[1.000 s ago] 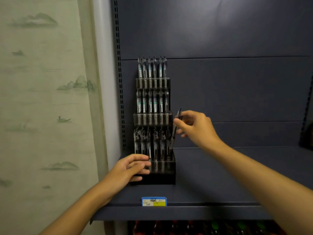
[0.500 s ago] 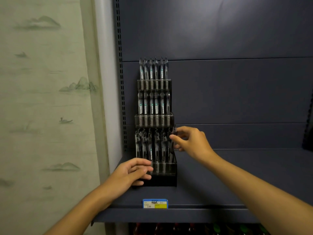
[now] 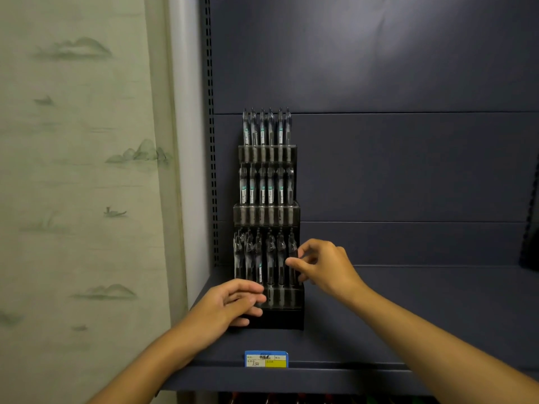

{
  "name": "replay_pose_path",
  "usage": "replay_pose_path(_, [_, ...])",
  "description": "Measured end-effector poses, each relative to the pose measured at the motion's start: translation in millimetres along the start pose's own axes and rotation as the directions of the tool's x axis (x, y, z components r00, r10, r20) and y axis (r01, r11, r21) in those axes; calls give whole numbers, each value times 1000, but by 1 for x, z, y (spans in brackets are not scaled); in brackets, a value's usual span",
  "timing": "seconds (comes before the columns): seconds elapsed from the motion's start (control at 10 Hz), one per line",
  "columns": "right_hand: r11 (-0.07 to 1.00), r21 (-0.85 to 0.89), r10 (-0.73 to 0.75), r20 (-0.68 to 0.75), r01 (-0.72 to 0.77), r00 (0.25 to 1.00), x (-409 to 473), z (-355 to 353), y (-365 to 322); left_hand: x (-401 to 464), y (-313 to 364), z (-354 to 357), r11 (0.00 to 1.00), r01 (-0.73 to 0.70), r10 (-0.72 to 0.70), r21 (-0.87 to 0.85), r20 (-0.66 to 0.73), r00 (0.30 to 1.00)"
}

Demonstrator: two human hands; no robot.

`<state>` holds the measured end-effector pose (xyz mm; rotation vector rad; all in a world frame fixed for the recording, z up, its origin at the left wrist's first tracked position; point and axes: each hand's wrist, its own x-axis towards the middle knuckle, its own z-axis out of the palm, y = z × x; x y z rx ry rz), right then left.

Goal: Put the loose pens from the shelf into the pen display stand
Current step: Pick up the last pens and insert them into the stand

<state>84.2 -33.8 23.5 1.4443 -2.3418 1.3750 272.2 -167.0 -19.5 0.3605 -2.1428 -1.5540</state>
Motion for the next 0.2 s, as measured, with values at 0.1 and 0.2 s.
replay_pose_path(0.1, [997, 77, 26, 1, -26, 1000, -7, -1, 4, 1, 1, 3, 1000, -6, 6, -2, 30, 1000])
replay_pose_path(0.2, [982, 188, 1, -37, 6, 999, -16, -5, 10, 6, 2, 6, 1000, -9, 9, 11, 58, 998])
